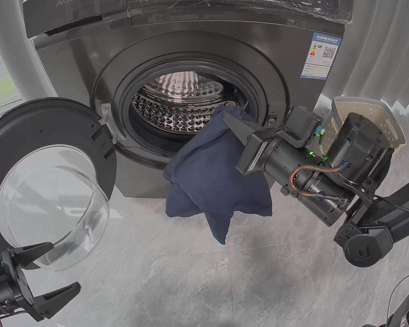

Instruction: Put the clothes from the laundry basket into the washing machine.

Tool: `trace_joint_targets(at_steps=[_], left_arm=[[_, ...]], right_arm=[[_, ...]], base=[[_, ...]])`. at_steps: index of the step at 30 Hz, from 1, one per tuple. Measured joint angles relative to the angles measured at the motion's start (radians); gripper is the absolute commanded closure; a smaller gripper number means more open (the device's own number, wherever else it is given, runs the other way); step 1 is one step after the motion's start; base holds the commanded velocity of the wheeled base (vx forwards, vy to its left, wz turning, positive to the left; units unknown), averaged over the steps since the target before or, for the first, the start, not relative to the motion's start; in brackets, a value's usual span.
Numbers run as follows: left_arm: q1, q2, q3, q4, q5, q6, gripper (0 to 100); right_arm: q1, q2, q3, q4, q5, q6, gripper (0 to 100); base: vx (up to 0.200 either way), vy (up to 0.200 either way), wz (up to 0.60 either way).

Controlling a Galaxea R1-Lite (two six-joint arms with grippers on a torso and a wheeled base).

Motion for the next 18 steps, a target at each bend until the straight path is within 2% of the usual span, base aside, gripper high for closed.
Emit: trace_joint_targets(at_steps=[7, 12, 18], left_arm=[[-0.229, 0.288, -0.045, -0.147, -0.007, -0.008, 0], [-0.314, 0.438, -0.072, -0.223, -0.006, -0.024, 0], [-0.369, 0.592, -0.113, -0.303, -0.006, -0.055, 0]], right_arm=[[0.003, 0.032, -0.024, -0.001, -0.003, 0.0, 100], [0.004, 0.042, -0.031, -0.009, -0.006, 0.001, 100], [0.014, 0.043, -0.044, -0.011, -0.015, 0.003, 100]], base=[[0.0, 0.0, 0.0], [0.0, 0.0, 0.0], [0.0, 0.0, 0.0]])
